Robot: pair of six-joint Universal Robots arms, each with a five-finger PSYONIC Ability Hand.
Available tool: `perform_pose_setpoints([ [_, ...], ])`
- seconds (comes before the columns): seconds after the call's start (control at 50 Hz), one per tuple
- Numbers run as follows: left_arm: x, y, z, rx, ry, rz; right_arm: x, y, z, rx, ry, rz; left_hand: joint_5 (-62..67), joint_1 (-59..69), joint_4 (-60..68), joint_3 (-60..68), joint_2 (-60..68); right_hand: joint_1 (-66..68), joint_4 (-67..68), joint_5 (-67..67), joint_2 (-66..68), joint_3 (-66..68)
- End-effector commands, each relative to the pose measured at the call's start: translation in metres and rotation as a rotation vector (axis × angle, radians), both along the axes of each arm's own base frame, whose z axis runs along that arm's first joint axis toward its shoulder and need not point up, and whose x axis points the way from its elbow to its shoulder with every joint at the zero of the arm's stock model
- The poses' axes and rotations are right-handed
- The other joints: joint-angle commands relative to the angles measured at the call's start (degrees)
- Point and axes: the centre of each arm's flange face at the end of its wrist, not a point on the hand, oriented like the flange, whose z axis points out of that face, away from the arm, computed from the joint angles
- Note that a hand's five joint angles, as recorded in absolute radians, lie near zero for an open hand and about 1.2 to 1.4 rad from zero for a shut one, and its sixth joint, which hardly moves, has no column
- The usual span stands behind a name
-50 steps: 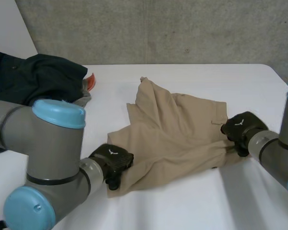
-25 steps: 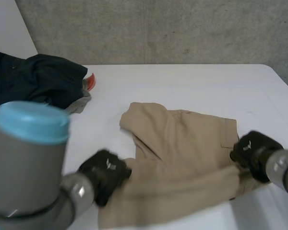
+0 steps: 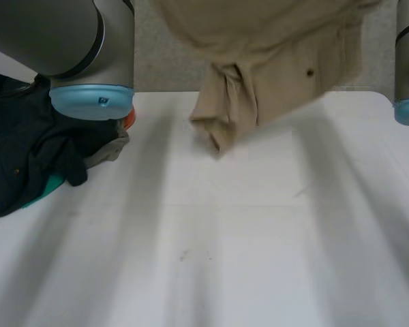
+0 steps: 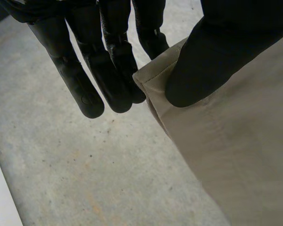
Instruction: Fold the laundry.
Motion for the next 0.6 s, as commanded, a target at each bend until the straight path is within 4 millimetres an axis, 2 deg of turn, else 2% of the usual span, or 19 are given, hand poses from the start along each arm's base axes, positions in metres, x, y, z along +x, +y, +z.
perform_pose_setpoints([
  [0.02,0.003,0.002,-0.071,0.187,-0.145,-0.007,0.018,-0.004,-0.064,0.209,0.083,0.044,12.40,14.43,11.18,11.63,11.39,16.17,11.24,11.68,12.82,11.78],
  [0.06,0.004,0.002,-0.089,0.230,-0.176,-0.007,0.025,-0.002,-0.084,0.261,0.106,0.065,12.40,14.43,11.18,11.63,11.39,16.17,11.24,11.68,12.82,11.78],
  [0.1,0.005,0.004,-0.116,0.298,-0.225,-0.008,0.027,-0.001,-0.101,0.305,0.124,0.076,12.40,14.43,11.18,11.63,11.39,16.17,11.24,11.68,12.82,11.78],
  [0.12,0.006,0.005,-0.126,0.324,-0.240,-0.008,0.029,-0.003,-0.122,0.360,0.151,0.082,12.40,14.43,11.18,11.63,11.39,16.17,11.24,11.68,12.82,11.78],
  [0.14,0.007,0.007,-0.146,0.374,-0.273,-0.011,0.030,-0.003,-0.135,0.397,0.167,0.085,12.40,14.43,11.18,11.63,11.39,16.17,11.24,11.68,12.82,11.78],
  [0.18,0.010,0.011,-0.166,0.427,-0.306,-0.015,0.031,-0.003,-0.162,0.474,0.205,0.082,12.40,14.43,11.18,11.63,11.39,16.17,11.24,11.68,12.82,11.78],
  [0.2,0.011,0.013,-0.175,0.451,-0.318,-0.019,0.030,-0.002,-0.184,0.541,0.243,0.078,12.40,14.43,11.18,11.63,11.39,16.17,11.24,11.68,12.82,11.78],
  [0.22,0.014,0.018,-0.193,0.501,-0.344,-0.025,0.030,0.000,-0.195,0.577,0.265,0.079,12.40,14.43,11.18,11.63,11.39,16.17,11.24,11.68,12.82,11.78],
  [0.28,0.019,0.024,-0.220,0.575,-0.379,-0.031,0.030,0.012,-0.223,0.681,0.347,0.076,12.40,14.43,11.18,11.63,11.39,16.17,11.24,11.68,12.82,11.78],
  [0.3,0.023,0.029,-0.237,0.625,-0.402,-0.035,0.030,0.016,-0.227,0.700,0.364,0.078,12.40,14.43,11.18,11.63,11.39,16.17,11.24,11.68,12.82,11.78],
  [0.4,0.035,0.049,-0.261,0.724,-0.461,-0.040,0.021,0.043,-0.244,0.836,0.459,0.077,12.40,14.43,11.18,11.63,11.39,16.17,11.24,11.68,12.82,11.78],
  [0.48,0.057,0.080,-0.251,0.799,-0.523,-0.043,0.006,0.072,-0.239,0.941,0.505,0.078,12.40,14.43,11.18,11.63,11.39,16.17,11.24,11.68,12.82,11.78],
  [0.5,0.062,0.088,-0.249,0.819,-0.541,-0.046,0.000,0.088,-0.230,0.980,0.529,0.082,12.40,14.43,11.18,11.63,11.39,16.17,11.24,11.68,12.82,11.78],
  [0.52,0.072,0.105,-0.248,0.871,-0.590,-0.060,-0.003,0.096,-0.226,0.996,0.539,0.083,12.40,14.43,11.18,11.63,11.39,16.17,11.24,11.68,12.82,11.78],
  [0.56,0.082,0.123,-0.249,0.934,-0.648,-0.082,-0.010,0.114,-0.219,1.043,0.578,0.088,12.40,14.43,11.18,11.63,11.39,16.17,11.24,11.68,12.82,11.78],
  [0.58,0.087,0.132,-0.250,0.967,-0.676,-0.095,-0.019,0.134,-0.217,1.103,0.637,0.093,12.40,14.43,11.18,11.63,11.39,16.17,11.24,11.68,12.82,11.78],
  [0.6,0.095,0.149,-0.250,1.024,-0.727,-0.127,-0.023,0.143,-0.217,1.132,0.673,0.097,12.40,14.43,11.18,11.63,11.39,16.17,11.24,11.68,12.82,11.78],
])
